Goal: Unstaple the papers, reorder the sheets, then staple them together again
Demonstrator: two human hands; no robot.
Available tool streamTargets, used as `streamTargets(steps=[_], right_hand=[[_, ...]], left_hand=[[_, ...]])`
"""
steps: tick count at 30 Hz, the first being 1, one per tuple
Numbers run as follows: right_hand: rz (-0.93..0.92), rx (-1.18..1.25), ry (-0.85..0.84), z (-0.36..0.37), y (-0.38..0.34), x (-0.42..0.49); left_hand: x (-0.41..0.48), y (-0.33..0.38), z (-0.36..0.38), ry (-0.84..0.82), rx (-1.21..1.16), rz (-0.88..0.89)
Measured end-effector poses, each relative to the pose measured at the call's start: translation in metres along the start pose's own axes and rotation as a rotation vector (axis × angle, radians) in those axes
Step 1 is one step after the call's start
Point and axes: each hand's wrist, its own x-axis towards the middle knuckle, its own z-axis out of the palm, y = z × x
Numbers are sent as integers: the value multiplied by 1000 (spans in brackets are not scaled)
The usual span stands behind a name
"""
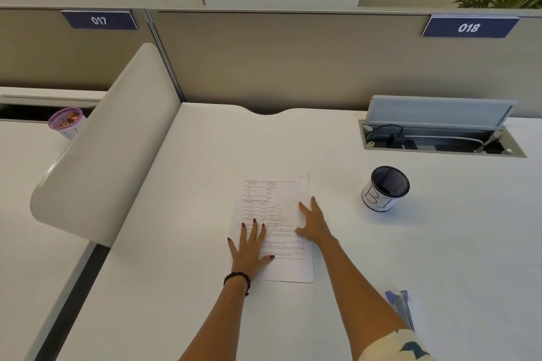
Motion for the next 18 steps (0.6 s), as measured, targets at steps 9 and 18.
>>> streamTargets(steps=[9, 18], right_hand=[[-32, -10, 44, -2, 2, -5], [-64, 43, 100, -26, -3, -35]], left_hand=[[2, 1, -9, -65, 16, 3], [5, 15, -55, -25, 133, 47]])
